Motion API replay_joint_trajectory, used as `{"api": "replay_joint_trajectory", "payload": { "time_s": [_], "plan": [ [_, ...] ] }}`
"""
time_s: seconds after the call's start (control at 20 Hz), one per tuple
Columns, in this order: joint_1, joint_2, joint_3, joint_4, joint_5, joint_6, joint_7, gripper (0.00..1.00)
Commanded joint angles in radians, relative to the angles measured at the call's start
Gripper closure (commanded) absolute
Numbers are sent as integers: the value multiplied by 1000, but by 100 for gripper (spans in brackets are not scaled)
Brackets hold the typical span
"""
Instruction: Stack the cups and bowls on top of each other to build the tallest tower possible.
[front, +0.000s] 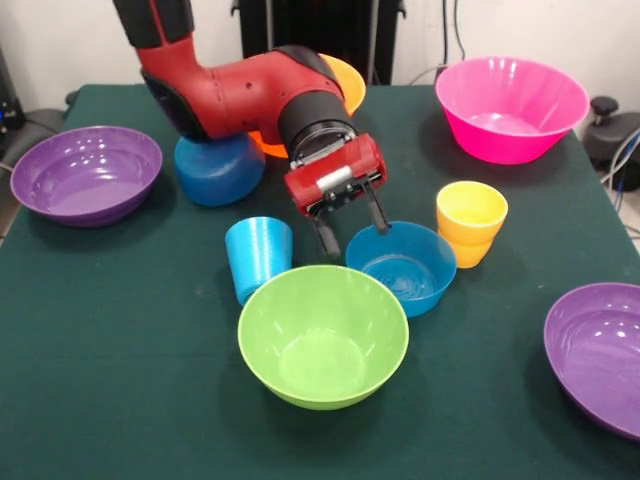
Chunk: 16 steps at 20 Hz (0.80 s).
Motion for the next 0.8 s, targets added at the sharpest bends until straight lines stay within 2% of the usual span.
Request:
{"api": "replay_joint_trajectory", "payload": {
  "time_s": [0.05,0.25,0.4,0.55,0.65,0.75,0.8],
  "plan": [
    [239,-149,-268,66,290,315,-249,0],
    [269,-269,-277,34,196,525,-70,0],
    [268,-341,-241,1,89,690,40,0],
    [211,-408,-135,-1,-21,860,124,0],
    [148,-444,-38,16,-70,972,134,0],
    [76,-471,65,42,-88,1080,106,0],
    [48,-478,100,53,-74,1115,90,0]
  ]
}}
